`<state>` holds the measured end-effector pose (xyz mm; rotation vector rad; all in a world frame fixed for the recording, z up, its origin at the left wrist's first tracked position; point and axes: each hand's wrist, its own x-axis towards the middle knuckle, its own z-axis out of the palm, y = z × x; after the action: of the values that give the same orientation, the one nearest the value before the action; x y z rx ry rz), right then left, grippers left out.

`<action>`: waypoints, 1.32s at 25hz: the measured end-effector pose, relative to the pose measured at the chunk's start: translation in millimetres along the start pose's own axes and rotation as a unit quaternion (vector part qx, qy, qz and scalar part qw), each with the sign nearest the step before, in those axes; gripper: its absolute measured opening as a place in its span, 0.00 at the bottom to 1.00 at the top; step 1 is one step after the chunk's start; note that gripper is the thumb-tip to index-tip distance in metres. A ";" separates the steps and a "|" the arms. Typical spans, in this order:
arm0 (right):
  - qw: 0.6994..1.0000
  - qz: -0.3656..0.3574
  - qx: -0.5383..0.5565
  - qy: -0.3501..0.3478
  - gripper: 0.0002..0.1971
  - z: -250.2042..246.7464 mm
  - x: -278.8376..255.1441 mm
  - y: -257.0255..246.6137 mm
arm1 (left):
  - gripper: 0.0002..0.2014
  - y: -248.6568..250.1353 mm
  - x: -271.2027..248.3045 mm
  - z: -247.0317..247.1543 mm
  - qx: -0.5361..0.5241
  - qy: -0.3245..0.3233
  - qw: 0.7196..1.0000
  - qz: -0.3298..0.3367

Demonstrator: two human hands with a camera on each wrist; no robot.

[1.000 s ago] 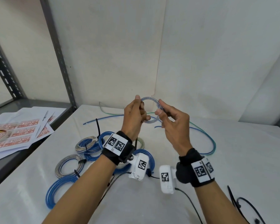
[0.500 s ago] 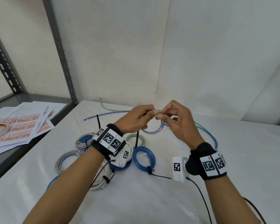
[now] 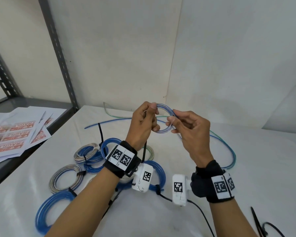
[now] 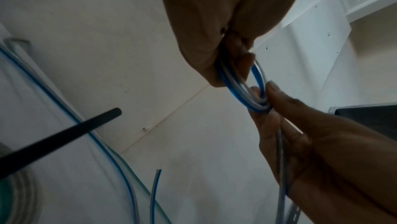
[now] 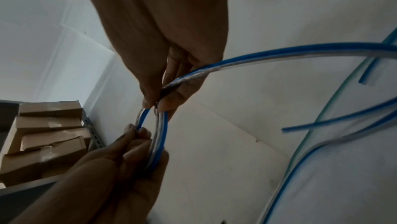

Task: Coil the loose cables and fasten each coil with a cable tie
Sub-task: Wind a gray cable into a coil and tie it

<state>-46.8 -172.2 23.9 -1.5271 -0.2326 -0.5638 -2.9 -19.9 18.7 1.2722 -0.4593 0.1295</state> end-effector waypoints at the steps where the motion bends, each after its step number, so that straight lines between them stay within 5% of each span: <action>1: 1.000 -0.001 -0.017 -0.009 0.07 -4.1 3.2 1.5 | 0.16 -0.2 0.6 -4.3 0.001 -0.012 1.000 -0.023; 5: 0.987 0.029 -0.098 -0.122 0.06 -26.1 10.4 6.3 | 0.21 7.4 0.4 -22.6 0.066 -0.153 0.973 -0.158; 8: 0.973 0.040 -0.128 -0.190 0.07 -27.6 7.0 6.1 | 0.22 12.8 -6.0 -22.5 0.159 -0.224 0.946 -0.170; 11: 0.979 0.026 -0.122 -0.164 0.08 -24.1 5.3 1.3 | 0.19 10.1 -7.9 -18.3 0.133 -0.191 0.966 -0.112; 14: 0.996 -0.009 -0.068 -0.053 0.05 -18.1 3.7 -4.5 | 0.21 8.8 -3.2 -16.8 0.038 -0.085 0.994 -0.055; 19: 0.999 0.001 0.025 0.020 0.05 12.0 -6.4 -3.0 | 0.20 5.4 -4.1 1.4 -0.102 0.019 0.995 0.002; 23: 0.999 0.006 0.046 0.018 0.06 3.6 0.0 -3.0 | 0.22 7.1 -2.2 -1.8 -0.137 -0.002 0.987 -0.086; 26: 0.994 0.002 -0.057 -0.089 0.04 -17.9 6.3 -2.7 | 0.26 11.8 -1.1 -12.3 0.036 -0.109 0.983 -0.141; 29: 0.981 0.000 -0.124 -0.146 0.03 -18.9 3.3 1.5 | 0.24 8.7 -7.2 -12.6 0.174 -0.186 0.960 -0.119; 33: 0.995 -0.008 -0.064 -0.074 0.09 -17.5 3.3 -0.5 | 0.22 9.9 -1.0 -15.6 0.004 -0.054 0.996 -0.064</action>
<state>-47.8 -190.0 25.0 -1.6951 -0.3273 -0.4854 -3.1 -2.0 23.8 1.3171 -0.4680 -0.0456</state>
